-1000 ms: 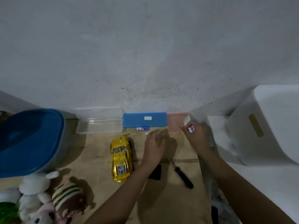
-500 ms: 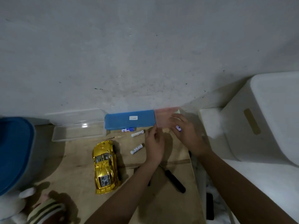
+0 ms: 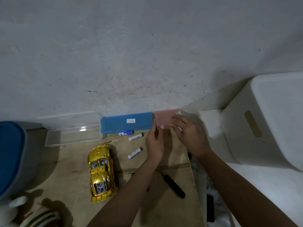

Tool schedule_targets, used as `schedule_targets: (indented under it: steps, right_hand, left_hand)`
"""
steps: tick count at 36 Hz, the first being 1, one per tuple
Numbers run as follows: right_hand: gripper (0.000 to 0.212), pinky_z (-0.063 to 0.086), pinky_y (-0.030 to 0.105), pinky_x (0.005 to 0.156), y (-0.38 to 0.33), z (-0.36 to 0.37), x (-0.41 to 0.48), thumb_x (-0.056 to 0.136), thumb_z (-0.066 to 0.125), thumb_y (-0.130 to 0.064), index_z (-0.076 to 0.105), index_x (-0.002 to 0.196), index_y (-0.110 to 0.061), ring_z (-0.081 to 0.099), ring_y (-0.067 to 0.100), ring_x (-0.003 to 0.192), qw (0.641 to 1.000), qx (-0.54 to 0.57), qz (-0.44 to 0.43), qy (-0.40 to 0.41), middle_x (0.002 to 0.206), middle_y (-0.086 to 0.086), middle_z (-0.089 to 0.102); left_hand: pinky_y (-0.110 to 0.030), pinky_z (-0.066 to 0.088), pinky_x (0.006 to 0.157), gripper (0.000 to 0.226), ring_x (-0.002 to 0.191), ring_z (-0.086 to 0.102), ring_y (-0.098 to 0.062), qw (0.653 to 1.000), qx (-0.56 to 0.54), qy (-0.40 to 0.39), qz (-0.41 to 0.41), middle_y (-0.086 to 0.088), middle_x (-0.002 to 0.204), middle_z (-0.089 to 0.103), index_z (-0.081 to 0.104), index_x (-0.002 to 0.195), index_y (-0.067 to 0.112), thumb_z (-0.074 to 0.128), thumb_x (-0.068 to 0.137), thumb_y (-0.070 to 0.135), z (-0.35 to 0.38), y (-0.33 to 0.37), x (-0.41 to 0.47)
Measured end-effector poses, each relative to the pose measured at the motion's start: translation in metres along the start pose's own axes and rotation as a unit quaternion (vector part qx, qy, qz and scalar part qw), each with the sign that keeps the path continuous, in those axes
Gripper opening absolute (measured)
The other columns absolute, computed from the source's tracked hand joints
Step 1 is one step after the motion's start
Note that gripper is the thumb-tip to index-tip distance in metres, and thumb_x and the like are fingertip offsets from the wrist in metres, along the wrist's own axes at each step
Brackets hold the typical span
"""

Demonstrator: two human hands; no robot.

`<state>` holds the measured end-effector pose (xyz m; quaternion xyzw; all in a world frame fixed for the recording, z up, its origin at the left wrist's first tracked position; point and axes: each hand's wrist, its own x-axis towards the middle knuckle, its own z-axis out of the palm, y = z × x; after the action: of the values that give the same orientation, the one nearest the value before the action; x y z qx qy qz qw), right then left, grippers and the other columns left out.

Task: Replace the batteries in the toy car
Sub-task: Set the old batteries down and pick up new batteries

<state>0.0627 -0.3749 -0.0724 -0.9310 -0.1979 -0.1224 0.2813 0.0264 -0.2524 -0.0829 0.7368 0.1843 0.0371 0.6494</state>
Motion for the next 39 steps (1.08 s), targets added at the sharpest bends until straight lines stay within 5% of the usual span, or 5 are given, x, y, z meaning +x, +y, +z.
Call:
schedule_targets:
  steps: [5,17,23,39]
  right_hand:
    - [0.028,0.054,0.023,0.065,0.0,0.0,0.002,0.087,0.051,-0.024,0.072,0.093,-0.006,0.07,0.021,0.075,0.998,-0.018,-0.039,0.034,0.1,0.01,0.072]
    - [0.017,0.054,0.021,0.059,0.005,0.004,0.0,0.078,0.069,-0.013,0.073,0.093,-0.006,0.07,0.019,0.067,0.996,-0.048,-0.06,0.056,0.1,0.01,0.072]
    - [0.027,0.057,0.025,0.056,0.006,0.003,0.004,0.088,0.054,-0.024,0.072,0.095,-0.005,0.069,0.021,0.065,0.996,-0.041,-0.063,0.047,0.102,0.01,0.071]
    - [0.031,0.057,0.034,0.051,0.002,-0.004,0.011,0.09,0.048,-0.03,0.071,0.096,-0.011,0.069,0.026,0.068,0.998,-0.055,-0.007,0.014,0.101,0.008,0.071]
  left_hand:
    - [-0.002,0.041,0.071,0.041,0.078,0.054,0.003,0.999,0.034,0.01,0.013,0.0,0.097,0.063,0.047,0.136,0.007,0.048,0.097,0.018,-0.001,-0.006,0.002]
    - [-0.011,0.046,0.079,0.04,0.086,0.057,0.001,0.999,0.034,0.015,0.013,0.003,0.103,0.064,0.048,0.136,0.01,0.048,0.097,0.02,-0.002,-0.007,0.001]
    - [-0.004,0.043,0.081,0.039,0.089,0.055,0.016,0.999,0.028,0.025,0.016,0.011,0.105,0.061,0.05,0.135,0.01,0.049,0.097,0.019,-0.001,-0.005,0.003]
    - [0.0,0.041,0.076,0.035,0.09,0.056,0.008,0.999,0.022,0.029,0.026,0.009,0.105,0.061,0.054,0.13,0.011,0.049,0.097,0.02,0.001,0.001,0.005]
